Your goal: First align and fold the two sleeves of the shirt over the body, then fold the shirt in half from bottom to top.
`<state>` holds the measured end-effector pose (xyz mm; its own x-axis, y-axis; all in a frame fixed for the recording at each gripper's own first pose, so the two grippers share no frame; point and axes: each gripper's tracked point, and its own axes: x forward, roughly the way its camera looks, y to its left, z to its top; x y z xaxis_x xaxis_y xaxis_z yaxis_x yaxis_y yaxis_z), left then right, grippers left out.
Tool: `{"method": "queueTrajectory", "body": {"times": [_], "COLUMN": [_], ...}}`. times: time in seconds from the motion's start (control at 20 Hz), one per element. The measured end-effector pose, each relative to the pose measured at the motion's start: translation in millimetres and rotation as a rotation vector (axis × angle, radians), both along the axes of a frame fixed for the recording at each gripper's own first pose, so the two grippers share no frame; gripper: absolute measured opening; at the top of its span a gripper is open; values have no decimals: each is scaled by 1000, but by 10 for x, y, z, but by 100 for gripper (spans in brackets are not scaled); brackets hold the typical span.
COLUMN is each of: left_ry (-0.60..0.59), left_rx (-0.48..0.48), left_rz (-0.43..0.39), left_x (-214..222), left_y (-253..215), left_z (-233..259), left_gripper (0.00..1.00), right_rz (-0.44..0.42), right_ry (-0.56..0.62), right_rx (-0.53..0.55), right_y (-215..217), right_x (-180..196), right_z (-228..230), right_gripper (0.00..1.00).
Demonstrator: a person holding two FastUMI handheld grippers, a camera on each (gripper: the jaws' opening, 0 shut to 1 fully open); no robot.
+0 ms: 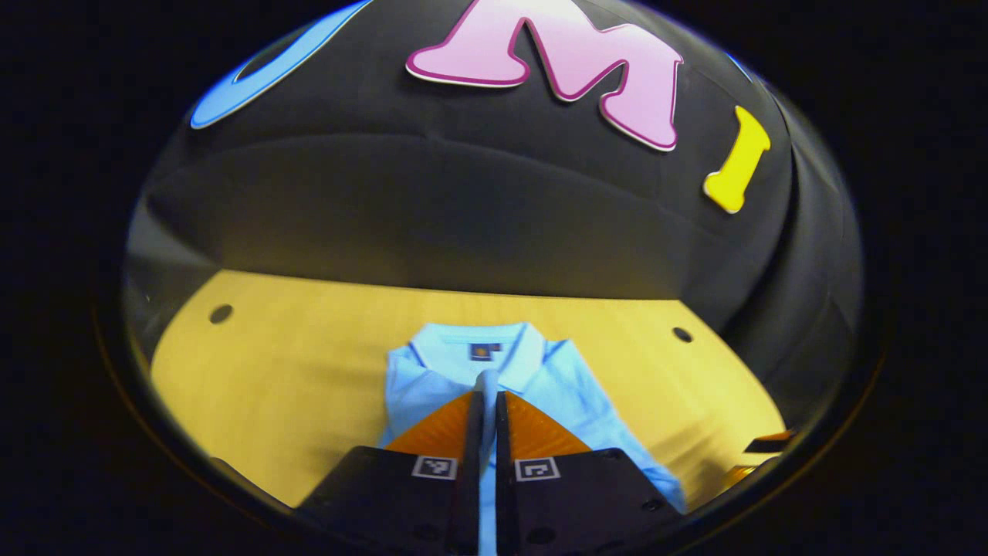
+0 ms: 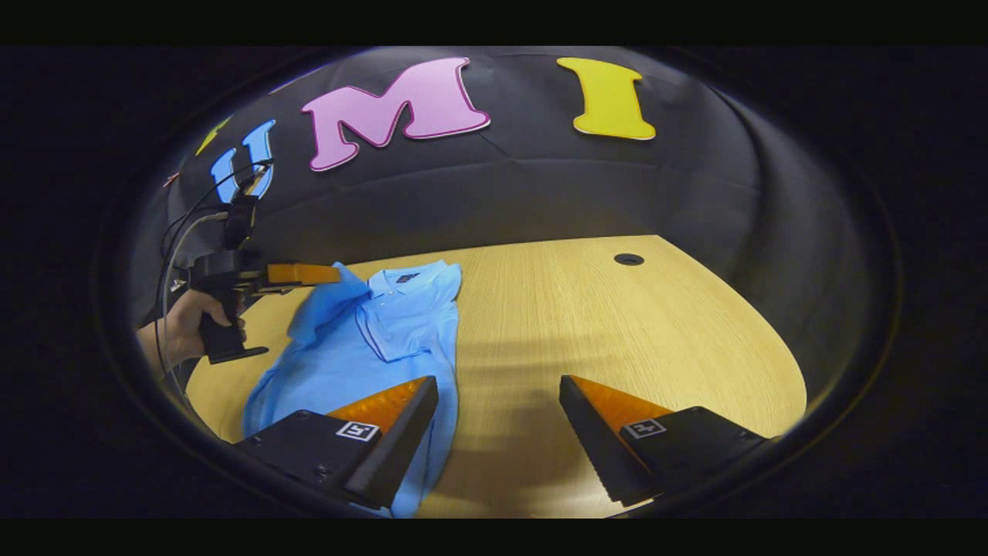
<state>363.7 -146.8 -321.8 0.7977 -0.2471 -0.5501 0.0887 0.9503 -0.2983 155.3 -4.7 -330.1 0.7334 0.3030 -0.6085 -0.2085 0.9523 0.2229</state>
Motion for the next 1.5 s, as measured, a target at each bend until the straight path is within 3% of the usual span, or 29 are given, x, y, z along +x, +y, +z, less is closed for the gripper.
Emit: {"method": "queueTrajectory", "body": {"times": [0.05, 0.15, 0.2, 0.25, 0.35, 0.55, 0.8, 0.95, 1.2, 1.45, 1.5], "left_ry": [5, 5, 0, -9, -42, -32, 84, 173, 284, 326, 322], "left_rx": [-52, -97, -80, -33, 87, 196, 156, 188, 150, 249, 296], "left_rz": [-6, -10, -6, 2, 26, 45, 77, 82, 139, 107, 83], "left_x": [-70, -306, -452, -629, -1104, -2269, -3409, -3909, -4238, -4305, -4284], "left_y": [-119, -188, -160, -67, 200, 579, 648, 624, 579, 593, 590], "left_z": [27, 123, 171, 222, 365, 554, 272, -129, -524, -703, -728], "left_gripper": [17, 49, 58, 78, 96, 97, 97, 97, 97, 98, 99], "right_rz": [-1, -1, 0, 1, 9, 28, 50, 68, 34, 108, 132], "right_ry": [4, 16, 26, 32, 57, 103, 208, 250, 339, 292, 285], "right_rx": [-1, -5, -8, -5, 6, 11, 9, -8, -8, -138, -176], "right_y": [-7, -15, -28, -25, 5, 71, 237, 344, 410, 437, 447], "right_x": [-63, -207, -301, -419, -667, -1207, -1799, -2069, -2344, -2338, -2354], "right_z": [30, 80, 130, 179, 276, 424, 319, 150, -187, -302, -331], "right_gripper": [98, 98, 98, 98, 98, 98, 99, 98, 98, 99, 92]}}
